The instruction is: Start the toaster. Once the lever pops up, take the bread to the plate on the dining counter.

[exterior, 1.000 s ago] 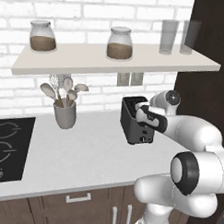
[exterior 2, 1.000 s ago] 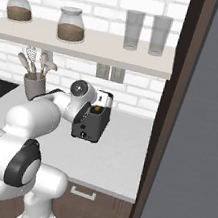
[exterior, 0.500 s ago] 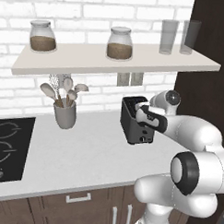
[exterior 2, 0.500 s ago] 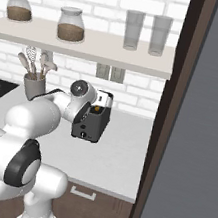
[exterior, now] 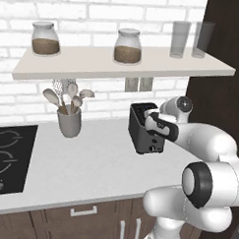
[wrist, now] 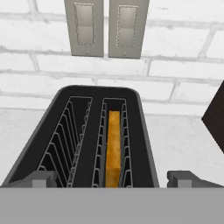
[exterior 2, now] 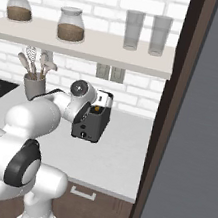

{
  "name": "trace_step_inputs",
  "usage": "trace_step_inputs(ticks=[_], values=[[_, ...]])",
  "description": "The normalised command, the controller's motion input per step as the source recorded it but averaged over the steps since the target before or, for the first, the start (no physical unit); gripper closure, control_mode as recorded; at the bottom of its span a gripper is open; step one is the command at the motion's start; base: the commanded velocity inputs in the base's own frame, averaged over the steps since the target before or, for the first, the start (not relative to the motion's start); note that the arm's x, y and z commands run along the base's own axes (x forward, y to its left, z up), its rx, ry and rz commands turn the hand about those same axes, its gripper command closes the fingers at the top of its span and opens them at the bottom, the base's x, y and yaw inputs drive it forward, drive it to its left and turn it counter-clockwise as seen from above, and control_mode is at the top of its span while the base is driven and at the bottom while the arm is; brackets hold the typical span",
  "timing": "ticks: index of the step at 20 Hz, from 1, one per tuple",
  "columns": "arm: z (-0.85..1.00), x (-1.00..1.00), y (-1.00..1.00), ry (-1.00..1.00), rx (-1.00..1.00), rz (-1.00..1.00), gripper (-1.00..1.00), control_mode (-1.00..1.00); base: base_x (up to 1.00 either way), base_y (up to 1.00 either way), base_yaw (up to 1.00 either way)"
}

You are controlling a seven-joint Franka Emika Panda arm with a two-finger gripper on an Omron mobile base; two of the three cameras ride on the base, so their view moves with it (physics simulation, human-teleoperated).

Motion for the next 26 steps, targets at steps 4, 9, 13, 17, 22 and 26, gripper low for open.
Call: trace_step_inputs(ticks=[4, 9, 13, 17, 22, 26], values=[[0.00, 0.00, 0.00, 0.00, 0.00, 0.00, -1.00, -1.00, 0.00, 0.00, 0.00], [0.00, 0.00, 0.00, 0.00, 0.00, 0.00, -1.00, -1.00, 0.00, 0.00, 0.00], [0.00, 0.00, 0.00, 0.00, 0.00, 0.00, -1.00, -1.00, 0.00, 0.00, 0.00], [0.00, 0.00, 0.00, 0.00, 0.00, 0.00, -1.00, -1.00, 0.00, 0.00, 0.00], [0.00, 0.00, 0.00, 0.00, 0.00, 0.00, -1.00, -1.00, 0.00, 0.00, 0.00], [0.00, 0.00, 0.00, 0.00, 0.00, 0.00, -1.00, -1.00, 0.00, 0.00, 0.00]])
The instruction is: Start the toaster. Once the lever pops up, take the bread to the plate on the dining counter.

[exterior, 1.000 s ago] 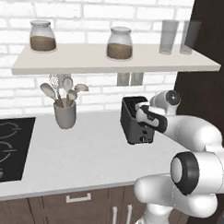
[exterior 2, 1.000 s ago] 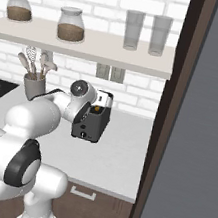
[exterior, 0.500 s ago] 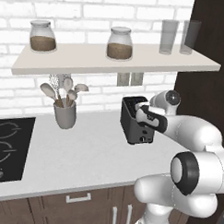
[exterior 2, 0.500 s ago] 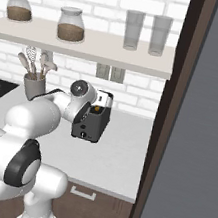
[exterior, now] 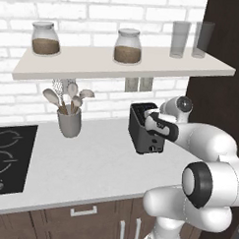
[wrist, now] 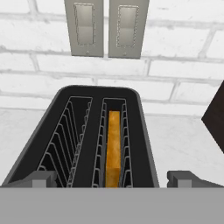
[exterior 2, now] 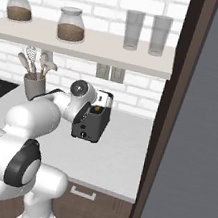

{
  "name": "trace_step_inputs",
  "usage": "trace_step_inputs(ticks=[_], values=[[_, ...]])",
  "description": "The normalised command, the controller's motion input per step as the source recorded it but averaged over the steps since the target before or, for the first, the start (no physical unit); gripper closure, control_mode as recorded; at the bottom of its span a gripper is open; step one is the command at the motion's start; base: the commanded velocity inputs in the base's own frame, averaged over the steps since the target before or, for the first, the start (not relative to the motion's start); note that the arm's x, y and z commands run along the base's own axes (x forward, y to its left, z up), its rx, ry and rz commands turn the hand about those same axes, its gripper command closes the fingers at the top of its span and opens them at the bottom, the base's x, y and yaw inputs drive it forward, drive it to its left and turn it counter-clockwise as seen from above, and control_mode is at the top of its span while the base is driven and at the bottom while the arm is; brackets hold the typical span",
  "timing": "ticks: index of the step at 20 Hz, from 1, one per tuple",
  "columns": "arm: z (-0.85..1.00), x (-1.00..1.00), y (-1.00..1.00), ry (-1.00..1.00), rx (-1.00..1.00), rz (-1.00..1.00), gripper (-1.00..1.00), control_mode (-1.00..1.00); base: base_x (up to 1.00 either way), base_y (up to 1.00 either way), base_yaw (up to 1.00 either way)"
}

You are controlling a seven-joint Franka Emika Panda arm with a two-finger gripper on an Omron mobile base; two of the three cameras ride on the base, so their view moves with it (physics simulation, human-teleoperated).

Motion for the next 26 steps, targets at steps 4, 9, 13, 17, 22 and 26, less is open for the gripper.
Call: trace_step_inputs(ticks=[4, 9, 13, 17, 22, 26], values=[[0.00, 0.00, 0.00, 0.00, 0.00, 0.00, -1.00, -1.00, 0.00, 0.00, 0.00], [0.00, 0.00, 0.00, 0.00, 0.00, 0.00, -1.00, -1.00, 0.00, 0.00, 0.00], [0.00, 0.00, 0.00, 0.00, 0.00, 0.00, -1.00, -1.00, 0.00, 0.00, 0.00], [0.00, 0.00, 0.00, 0.00, 0.00, 0.00, -1.00, -1.00, 0.00, 0.00, 0.00], [0.00, 0.00, 0.00, 0.00, 0.00, 0.00, -1.00, -1.00, 0.00, 0.00, 0.00], [0.00, 0.00, 0.00, 0.00, 0.00, 0.00, -1.00, -1.00, 0.00, 0.00, 0.00]])
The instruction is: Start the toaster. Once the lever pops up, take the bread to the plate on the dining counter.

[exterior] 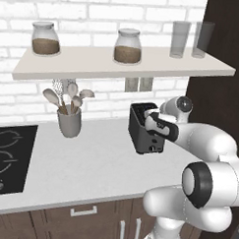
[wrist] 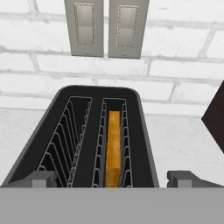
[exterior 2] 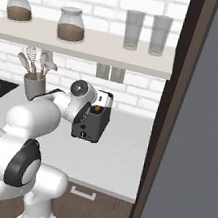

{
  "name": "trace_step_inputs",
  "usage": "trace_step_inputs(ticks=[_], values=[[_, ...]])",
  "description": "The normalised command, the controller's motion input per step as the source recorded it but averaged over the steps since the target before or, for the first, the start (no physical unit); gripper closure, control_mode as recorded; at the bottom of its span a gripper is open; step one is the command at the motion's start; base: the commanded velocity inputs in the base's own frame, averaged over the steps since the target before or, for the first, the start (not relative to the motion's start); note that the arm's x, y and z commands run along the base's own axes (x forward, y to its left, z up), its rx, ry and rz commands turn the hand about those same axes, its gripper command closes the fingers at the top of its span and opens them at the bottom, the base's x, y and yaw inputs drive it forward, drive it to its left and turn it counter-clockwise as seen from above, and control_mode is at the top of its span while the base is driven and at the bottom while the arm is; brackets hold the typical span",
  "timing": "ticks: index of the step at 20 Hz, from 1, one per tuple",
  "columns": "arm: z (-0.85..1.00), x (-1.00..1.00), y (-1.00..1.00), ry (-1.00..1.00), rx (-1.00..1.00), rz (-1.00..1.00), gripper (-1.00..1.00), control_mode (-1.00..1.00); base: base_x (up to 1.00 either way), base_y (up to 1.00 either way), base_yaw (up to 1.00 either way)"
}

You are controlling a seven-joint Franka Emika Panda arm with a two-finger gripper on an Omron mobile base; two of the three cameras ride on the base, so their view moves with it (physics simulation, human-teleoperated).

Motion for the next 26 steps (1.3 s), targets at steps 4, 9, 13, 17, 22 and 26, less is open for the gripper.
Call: trace_step_inputs(ticks=[4, 9, 13, 17, 22, 26], values=[[0.00, 0.00, 0.00, 0.00, 0.00, 0.00, -1.00, -1.00, 0.00, 0.00, 0.00], [0.00, 0.00, 0.00, 0.00, 0.00, 0.00, -1.00, -1.00, 0.00, 0.00, 0.00], [0.00, 0.00, 0.00, 0.00, 0.00, 0.00, -1.00, -1.00, 0.00, 0.00, 0.00], [0.00, 0.00, 0.00, 0.00, 0.00, 0.00, -1.00, -1.00, 0.00, 0.00, 0.00], [0.00, 0.00, 0.00, 0.00, 0.00, 0.00, -1.00, -1.00, 0.00, 0.00, 0.00], [0.00, 0.00, 0.00, 0.00, 0.00, 0.00, -1.00, -1.00, 0.00, 0.00, 0.00]])
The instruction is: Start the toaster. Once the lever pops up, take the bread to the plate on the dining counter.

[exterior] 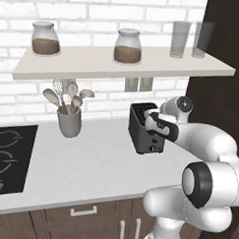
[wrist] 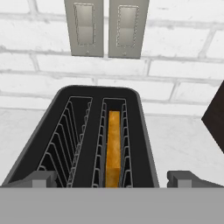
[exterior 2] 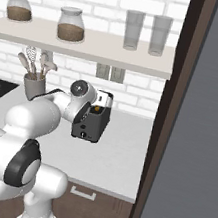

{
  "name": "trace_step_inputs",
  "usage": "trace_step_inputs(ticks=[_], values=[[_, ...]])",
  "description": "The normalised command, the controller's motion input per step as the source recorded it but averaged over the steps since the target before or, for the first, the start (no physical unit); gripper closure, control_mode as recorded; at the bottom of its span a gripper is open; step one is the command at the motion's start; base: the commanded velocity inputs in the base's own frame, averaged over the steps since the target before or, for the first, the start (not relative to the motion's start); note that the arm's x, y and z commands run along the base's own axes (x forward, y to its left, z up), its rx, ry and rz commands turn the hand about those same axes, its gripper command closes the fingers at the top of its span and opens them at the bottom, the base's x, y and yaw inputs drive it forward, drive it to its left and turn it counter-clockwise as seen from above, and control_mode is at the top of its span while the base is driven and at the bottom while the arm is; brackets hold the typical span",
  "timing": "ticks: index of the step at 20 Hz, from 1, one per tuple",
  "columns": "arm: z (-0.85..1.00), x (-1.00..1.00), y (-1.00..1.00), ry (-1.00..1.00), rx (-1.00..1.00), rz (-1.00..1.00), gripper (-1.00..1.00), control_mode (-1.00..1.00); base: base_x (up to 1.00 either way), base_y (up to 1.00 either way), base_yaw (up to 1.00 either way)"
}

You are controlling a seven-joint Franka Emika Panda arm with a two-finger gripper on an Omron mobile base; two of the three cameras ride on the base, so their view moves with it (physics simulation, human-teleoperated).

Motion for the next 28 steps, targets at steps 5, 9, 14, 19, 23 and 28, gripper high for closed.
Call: trace_step_inputs(ticks=[5, 9, 14, 19, 23, 28], values=[[0.00, 0.00, 0.00, 0.00, 0.00, 0.00, -1.00, -1.00, 0.00, 0.00, 0.00], [0.00, 0.00, 0.00, 0.00, 0.00, 0.00, -1.00, -1.00, 0.00, 0.00, 0.00], [0.00, 0.00, 0.00, 0.00, 0.00, 0.00, -1.00, -1.00, 0.00, 0.00, 0.00], [0.00, 0.00, 0.00, 0.00, 0.00, 0.00, -1.00, -1.00, 0.00, 0.00, 0.00], [0.00, 0.00, 0.00, 0.00, 0.00, 0.00, -1.00, -1.00, 0.00, 0.00, 0.00], [0.00, 0.00, 0.00, 0.00, 0.00, 0.00, -1.00, -1.00, 0.00, 0.00, 0.00]])
